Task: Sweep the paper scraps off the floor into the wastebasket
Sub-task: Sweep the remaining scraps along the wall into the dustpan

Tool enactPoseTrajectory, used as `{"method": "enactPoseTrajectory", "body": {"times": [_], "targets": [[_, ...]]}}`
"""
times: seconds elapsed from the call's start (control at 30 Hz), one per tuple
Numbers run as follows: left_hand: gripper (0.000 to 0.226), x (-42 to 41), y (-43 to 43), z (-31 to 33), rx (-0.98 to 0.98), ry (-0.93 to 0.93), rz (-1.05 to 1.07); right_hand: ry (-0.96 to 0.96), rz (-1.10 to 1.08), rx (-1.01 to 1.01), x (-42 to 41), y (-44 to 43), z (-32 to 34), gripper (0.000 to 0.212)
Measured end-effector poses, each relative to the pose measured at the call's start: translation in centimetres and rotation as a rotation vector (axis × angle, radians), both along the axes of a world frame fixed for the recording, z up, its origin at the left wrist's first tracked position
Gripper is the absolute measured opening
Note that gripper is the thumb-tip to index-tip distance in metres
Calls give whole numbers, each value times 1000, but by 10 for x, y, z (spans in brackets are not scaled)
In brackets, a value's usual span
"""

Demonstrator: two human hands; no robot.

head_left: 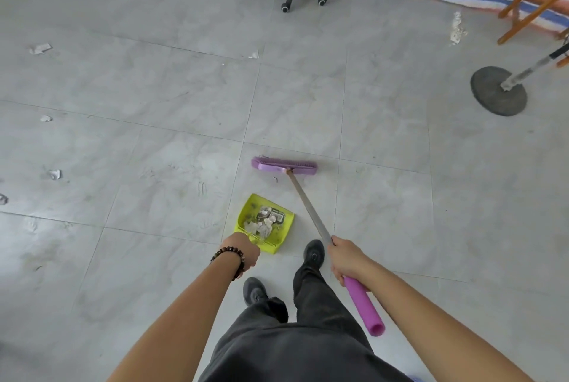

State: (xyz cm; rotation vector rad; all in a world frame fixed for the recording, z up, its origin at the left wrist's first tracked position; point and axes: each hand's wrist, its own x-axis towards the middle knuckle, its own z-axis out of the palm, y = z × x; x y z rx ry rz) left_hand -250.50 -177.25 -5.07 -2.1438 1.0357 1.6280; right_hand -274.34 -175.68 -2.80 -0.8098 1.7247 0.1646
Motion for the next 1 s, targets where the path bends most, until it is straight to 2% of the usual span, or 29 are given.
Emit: {"method": "enactPoseTrajectory", "body": {"times": [0.1, 0.17, 0.2, 0.3, 0.37, 0.53, 0.67, 0.77, 0.9, 1.0], "targets": [[12, 2, -1, 2, -20, 11, -32, -10, 69, 88, 15, 1, -4, 32], [13, 4, 1, 3, -32, 17, -69, -46, 76, 152, 10, -8, 12, 15], [13, 5, 1, 6, -36, 16, -80, -57, 42, 200, 2, -16, 22, 13], [12, 11, -5, 10, -75, 9, -116, -164, -237, 344, -30, -45, 58, 12], [12, 15, -16, 12, -82, 10, -82, -205, -309, 312, -44, -57, 79, 9], [26, 30, -54, 8, -143, -77, -63, -300, -448, 200, -39, -88, 88, 20], [11, 29, -91, 5, -138, -6, 26, -352, -449, 120, -23, -139, 71, 24], [12, 23, -134, 2, -200, -24, 80, -342, -430, 62, -21, -194, 52, 20], [13, 11, -206, 0, -235, -69, 136, -303, -302, -22, -34, -279, 34, 23], [22, 2, -256, 9, -276, -114, 205, -320, -327, 28, -49, -341, 38, 22]]}}
